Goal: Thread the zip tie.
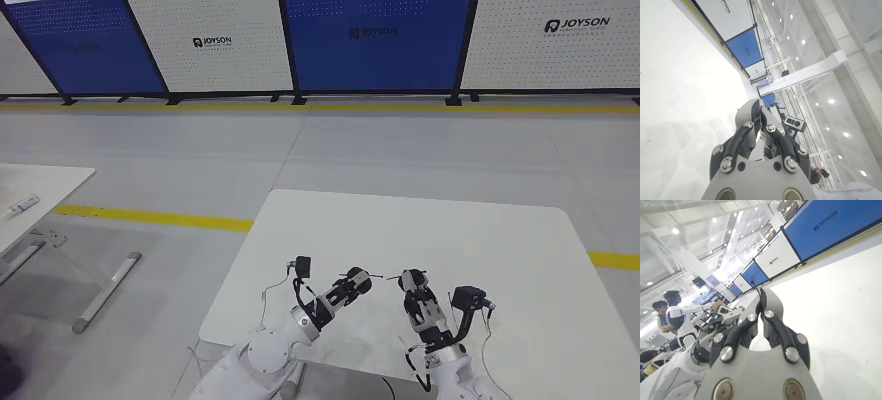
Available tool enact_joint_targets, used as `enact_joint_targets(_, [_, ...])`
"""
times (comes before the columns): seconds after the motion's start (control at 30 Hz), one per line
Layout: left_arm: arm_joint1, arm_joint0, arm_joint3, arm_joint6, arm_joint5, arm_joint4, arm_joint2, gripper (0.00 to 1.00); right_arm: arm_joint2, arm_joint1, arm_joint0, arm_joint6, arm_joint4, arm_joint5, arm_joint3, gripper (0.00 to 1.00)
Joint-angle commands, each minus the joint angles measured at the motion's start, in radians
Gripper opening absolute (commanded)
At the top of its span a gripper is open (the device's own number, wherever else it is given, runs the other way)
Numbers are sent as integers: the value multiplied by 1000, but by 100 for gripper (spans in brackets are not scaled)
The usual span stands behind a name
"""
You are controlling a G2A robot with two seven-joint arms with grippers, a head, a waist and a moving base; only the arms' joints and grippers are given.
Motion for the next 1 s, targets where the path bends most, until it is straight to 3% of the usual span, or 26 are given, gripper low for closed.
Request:
enact_joint_targets(0.0, [0,0,0,0,0,0,0,0,6,0,-11,-1,-15,-2,-15,0])
enact_joint_targets(0.23, [0,0,0,0,0,0,0,0,22,-5,-18,1,-24,4,-20,0])
enact_joint_targets(0.33, [0,0,0,0,0,0,0,0,22,-9,-7,36,-26,31,-15,0])
enact_joint_targets(0.97, [0,0,0,0,0,0,0,0,8,-20,9,22,-42,43,-3,0])
